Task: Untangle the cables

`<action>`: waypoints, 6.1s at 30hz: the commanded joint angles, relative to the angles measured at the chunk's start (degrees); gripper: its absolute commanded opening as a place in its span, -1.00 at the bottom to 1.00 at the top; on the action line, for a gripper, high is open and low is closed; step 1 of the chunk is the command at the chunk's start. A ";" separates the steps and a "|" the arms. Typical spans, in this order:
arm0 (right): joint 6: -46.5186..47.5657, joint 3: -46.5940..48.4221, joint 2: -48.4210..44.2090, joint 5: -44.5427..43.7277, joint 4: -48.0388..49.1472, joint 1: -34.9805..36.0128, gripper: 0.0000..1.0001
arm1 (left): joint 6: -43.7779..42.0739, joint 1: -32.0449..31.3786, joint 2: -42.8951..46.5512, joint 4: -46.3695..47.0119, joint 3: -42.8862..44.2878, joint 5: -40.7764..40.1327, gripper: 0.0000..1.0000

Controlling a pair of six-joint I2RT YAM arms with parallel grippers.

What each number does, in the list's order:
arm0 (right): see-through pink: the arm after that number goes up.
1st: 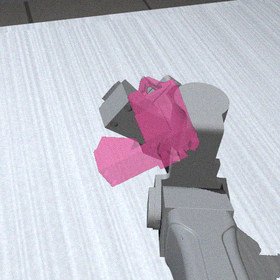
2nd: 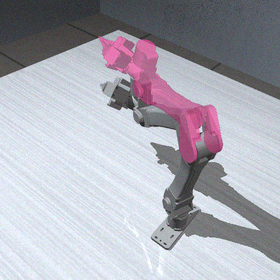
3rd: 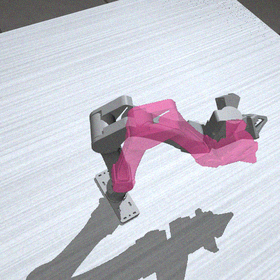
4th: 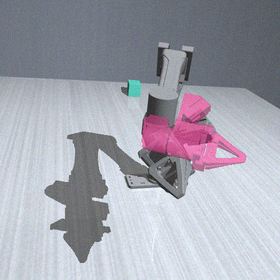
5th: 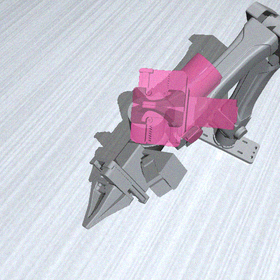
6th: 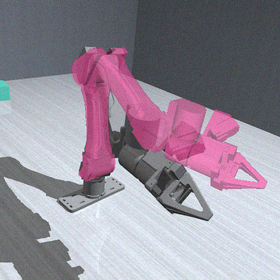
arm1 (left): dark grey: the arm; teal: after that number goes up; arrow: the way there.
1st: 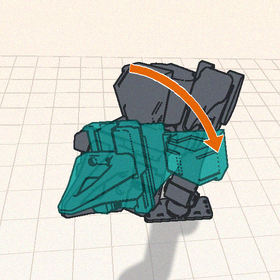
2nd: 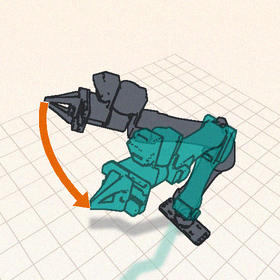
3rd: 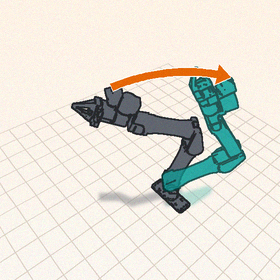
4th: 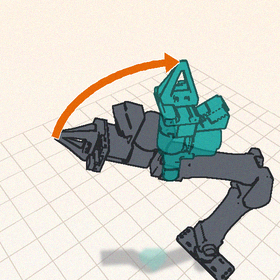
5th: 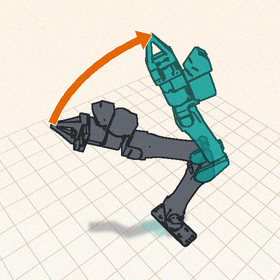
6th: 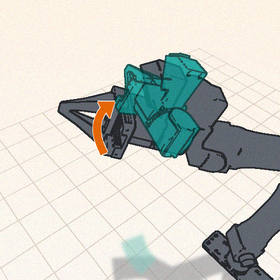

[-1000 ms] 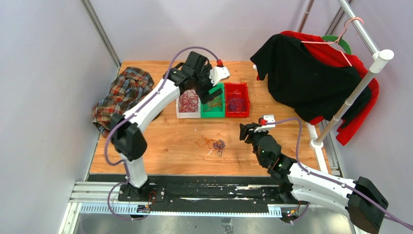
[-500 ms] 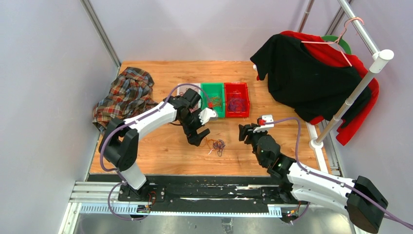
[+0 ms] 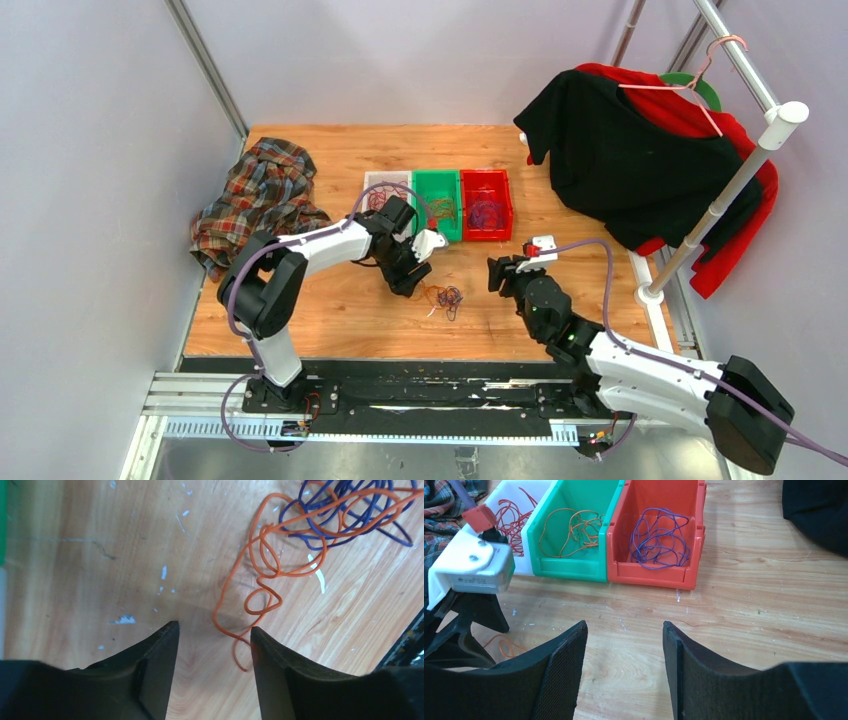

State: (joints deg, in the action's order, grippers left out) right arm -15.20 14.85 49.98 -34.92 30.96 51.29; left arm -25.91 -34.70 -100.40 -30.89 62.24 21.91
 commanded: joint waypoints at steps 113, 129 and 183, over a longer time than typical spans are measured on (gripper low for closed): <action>1.92 0.81 -4.21 -5.96 -5.23 2.23 0.09 | -8.06 -2.27 -11.49 1.50 41.01 -29.61 -0.99; 3.20 3.80 -2.37 -4.68 -6.74 1.62 0.05 | -6.78 -1.29 -19.42 5.64 39.36 -29.38 0.17; 1.58 4.65 -1.74 1.82 -7.89 0.68 -0.02 | 0.17 -1.37 7.18 2.26 -7.29 -1.39 -0.26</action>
State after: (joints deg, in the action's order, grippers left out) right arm -13.06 18.96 48.58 -32.95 22.13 52.71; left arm -26.06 -34.68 -95.39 -29.91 56.45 20.29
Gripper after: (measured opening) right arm 0.495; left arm 0.465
